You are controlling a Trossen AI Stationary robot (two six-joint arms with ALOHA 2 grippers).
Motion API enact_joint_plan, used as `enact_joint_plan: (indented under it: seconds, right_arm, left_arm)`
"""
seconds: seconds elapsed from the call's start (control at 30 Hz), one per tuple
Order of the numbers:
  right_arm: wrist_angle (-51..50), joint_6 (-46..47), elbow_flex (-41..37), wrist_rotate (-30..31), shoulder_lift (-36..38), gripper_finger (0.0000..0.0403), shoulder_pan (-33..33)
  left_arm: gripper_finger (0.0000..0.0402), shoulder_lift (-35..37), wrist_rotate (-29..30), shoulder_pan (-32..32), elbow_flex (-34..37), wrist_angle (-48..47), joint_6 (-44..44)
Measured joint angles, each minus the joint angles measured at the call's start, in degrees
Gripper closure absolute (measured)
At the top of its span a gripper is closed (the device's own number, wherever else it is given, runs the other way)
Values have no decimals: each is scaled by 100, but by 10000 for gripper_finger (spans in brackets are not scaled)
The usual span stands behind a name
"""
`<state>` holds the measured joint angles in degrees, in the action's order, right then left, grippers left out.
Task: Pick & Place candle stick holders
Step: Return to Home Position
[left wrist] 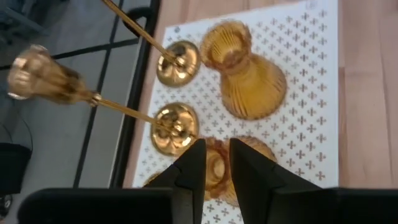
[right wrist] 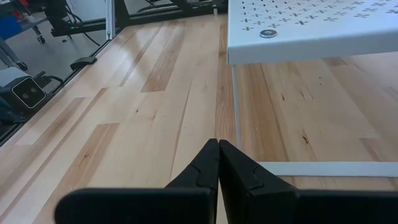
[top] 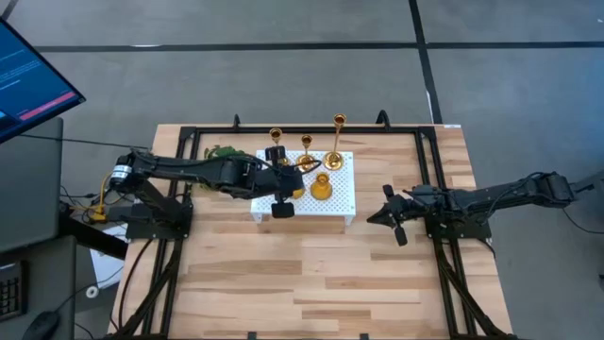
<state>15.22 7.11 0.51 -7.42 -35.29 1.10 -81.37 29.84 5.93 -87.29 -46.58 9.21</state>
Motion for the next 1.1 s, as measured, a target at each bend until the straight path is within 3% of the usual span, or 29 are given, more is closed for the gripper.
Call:
enact_joint_plan:
  seconds: [0.47,0.73,1.1]
  right_arm:
    - [32,-2,-2,-2,-130,403,0]
    - [119,48,-2,-4,-146,403,0]
    - [345,46,-2,-20,-140,403,0]
  left_arm:
    - [330,502,-202,387,-6,275,-62]
    - [393,1107,-537,872,68,293,-48]
    - [397,2183,-734,1768,1420,436,-176]
